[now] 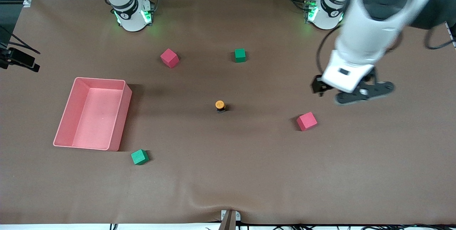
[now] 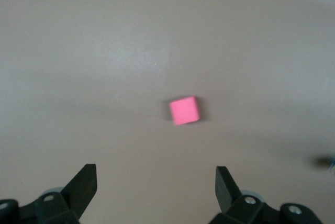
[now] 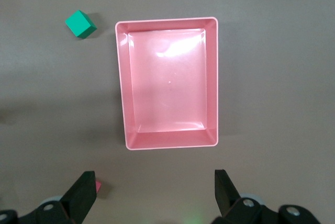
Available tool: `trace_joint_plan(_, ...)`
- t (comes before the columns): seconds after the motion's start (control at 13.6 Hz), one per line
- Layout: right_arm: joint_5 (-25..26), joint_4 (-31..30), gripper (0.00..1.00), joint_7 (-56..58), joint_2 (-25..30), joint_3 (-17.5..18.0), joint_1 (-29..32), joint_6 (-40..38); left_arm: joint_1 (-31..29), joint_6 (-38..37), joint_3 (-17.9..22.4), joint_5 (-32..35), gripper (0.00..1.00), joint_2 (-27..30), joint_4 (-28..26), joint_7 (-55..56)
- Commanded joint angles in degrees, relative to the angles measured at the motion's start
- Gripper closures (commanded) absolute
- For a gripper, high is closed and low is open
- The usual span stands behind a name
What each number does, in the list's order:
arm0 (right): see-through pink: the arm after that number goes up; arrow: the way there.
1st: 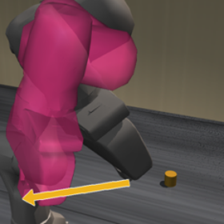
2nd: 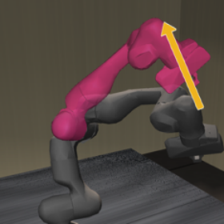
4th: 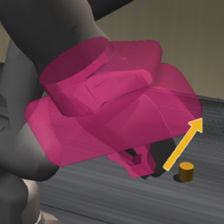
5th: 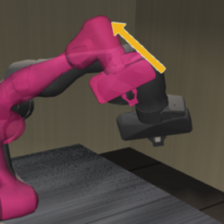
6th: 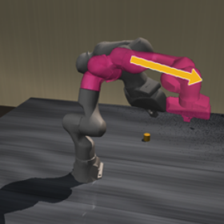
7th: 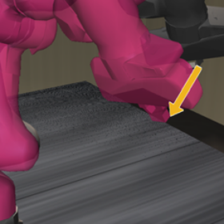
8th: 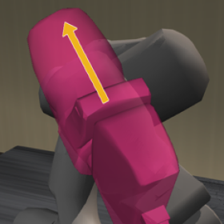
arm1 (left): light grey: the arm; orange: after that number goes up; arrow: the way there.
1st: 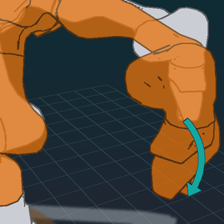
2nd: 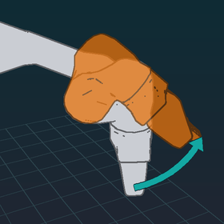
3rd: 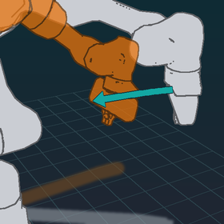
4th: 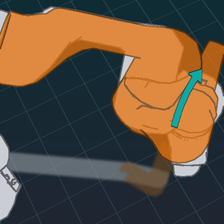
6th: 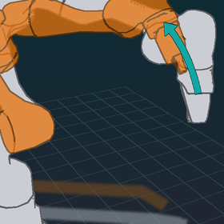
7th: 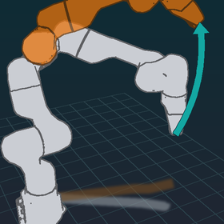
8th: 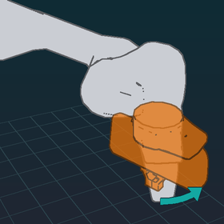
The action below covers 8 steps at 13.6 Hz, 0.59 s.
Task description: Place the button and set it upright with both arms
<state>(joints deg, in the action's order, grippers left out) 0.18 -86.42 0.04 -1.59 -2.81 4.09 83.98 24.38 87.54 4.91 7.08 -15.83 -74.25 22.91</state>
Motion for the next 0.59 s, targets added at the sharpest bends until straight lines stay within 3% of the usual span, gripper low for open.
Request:
trace_joint_plan(0.0, 1.05, -0.77, 0.00, -1.10, 1.32, 1.05, 0.65, -1.01, -6.52, -0.36, -1.05, -2.77, 0.00, 4.22, -5.01, -10.76)
trace_joint_plan(0.15, 0.17, -0.33, 0.00, -1.27, 1.15, 1.05, 0.65, -1.89, -9.86, 0.52, -0.79, -3.13, 0.00, 7.64, -10.02, -13.67)
trace_joint_plan(0.29, -0.36, -0.15, 0.00, -1.27, 1.15, 1.14, 0.39, -1.63, -15.57, 0.79, -1.05, -3.04, 0.00, 7.92, -11.09, -14.90)
trace_joint_plan(0.51, -0.98, 0.20, 0.00, -1.27, 0.97, 1.05, 0.48, -1.37, -15.77, 2.53, -1.13, -3.04, 0.00, 12.73, -16.51, -15.17)
